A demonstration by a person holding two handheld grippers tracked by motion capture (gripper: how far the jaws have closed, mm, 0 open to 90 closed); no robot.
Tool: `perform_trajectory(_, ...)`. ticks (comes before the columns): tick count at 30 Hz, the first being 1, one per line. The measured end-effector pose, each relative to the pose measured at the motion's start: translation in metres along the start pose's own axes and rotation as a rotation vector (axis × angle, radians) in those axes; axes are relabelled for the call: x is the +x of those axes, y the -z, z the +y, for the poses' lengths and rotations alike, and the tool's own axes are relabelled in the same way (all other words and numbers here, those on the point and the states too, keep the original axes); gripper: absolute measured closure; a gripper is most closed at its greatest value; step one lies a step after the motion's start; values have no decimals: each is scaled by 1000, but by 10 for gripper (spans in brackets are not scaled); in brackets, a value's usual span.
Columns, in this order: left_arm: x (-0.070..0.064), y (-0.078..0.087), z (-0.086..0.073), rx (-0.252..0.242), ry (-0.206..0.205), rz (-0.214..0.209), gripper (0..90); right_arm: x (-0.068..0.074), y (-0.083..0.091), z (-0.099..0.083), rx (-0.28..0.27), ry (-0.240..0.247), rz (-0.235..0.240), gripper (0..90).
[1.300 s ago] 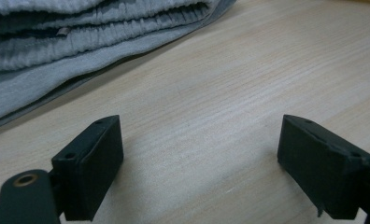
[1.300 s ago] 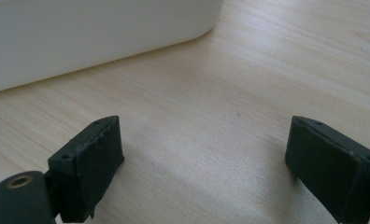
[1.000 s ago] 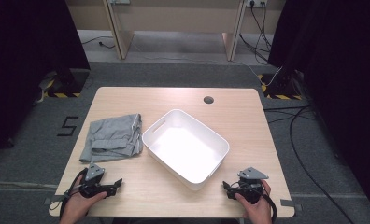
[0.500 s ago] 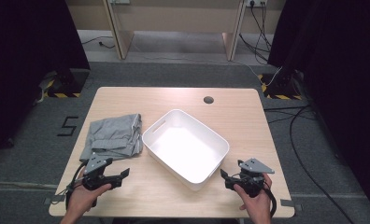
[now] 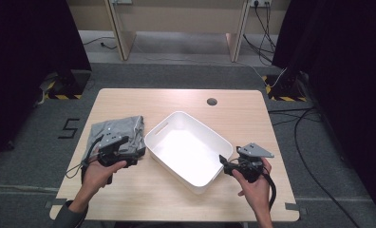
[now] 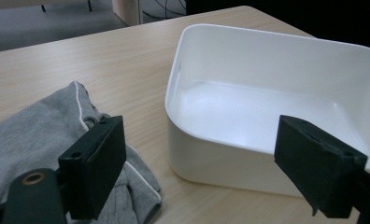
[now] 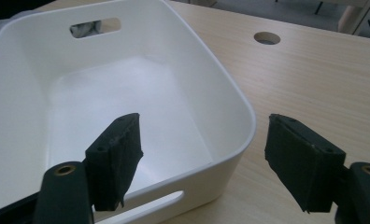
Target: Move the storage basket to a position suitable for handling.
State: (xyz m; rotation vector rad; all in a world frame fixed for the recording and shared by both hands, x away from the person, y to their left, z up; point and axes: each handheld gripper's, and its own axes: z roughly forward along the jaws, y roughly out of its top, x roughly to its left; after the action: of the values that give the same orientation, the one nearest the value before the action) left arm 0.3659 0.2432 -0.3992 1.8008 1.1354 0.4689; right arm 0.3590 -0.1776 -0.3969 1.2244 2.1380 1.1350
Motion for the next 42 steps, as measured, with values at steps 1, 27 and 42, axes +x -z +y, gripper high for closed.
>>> perform_trajectory(1, 1, -7, 3, 8, 7, 1, 165, -4, -6, 2, 7, -9, -14, 288)
perform_trajectory(27, 9, -42, 0, 98, -21, -5, 467, -45, -80, 30, 230, 204, 48, 791)
perform_trajectory(42, -18, -47, -3, 114, -27, -27, 430, -63, -112, 84, 222, 223, -83, 527)
